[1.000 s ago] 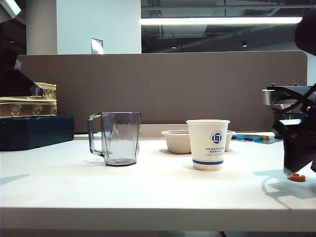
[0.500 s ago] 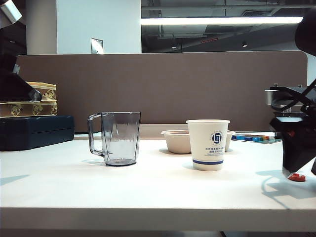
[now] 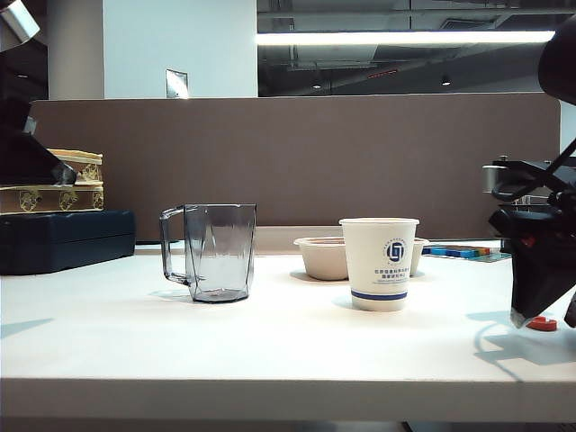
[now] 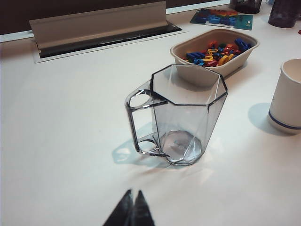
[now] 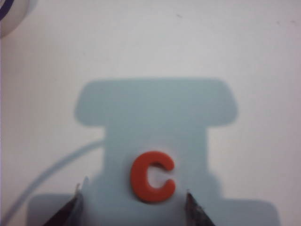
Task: Pick up the letter "c" and put it in the paper cup.
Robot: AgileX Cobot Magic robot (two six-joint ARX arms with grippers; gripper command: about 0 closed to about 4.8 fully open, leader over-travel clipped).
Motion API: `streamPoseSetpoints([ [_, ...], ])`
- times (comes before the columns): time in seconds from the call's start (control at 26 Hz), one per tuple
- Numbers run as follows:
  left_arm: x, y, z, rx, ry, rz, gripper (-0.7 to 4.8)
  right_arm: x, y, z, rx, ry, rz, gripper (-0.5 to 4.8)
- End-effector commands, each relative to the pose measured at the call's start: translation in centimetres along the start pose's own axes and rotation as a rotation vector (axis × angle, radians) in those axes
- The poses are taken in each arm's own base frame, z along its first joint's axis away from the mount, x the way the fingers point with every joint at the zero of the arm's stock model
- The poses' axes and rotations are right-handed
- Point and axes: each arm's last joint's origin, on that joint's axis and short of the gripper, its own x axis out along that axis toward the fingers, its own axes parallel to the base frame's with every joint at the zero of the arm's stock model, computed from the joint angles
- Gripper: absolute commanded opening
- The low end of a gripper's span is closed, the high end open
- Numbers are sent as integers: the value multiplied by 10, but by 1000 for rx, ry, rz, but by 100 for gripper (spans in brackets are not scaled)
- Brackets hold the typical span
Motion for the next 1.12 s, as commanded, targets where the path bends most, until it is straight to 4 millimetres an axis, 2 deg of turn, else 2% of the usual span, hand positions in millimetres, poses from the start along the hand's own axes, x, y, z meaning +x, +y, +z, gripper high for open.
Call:
streamPoseSetpoints([
  [0.04, 0, 0, 2, 2, -11, 4, 3, 4, 0, 2, 5, -10, 0, 274],
  [0.38, 0, 0, 2, 2, -11, 4, 3, 21, -1, -6, 6, 81, -11, 274],
  [0.62, 0, 0, 2, 2, -11, 4, 3, 18, -2, -7, 0, 87, -21, 274],
  [0.77, 0, 0, 2, 1, -11, 3, 3, 11, -4, -10, -45, 147, -91, 274],
  [1.12, 0, 0, 2, -2, -12, -1, 3, 7, -3, -6, -46, 100, -82, 269],
])
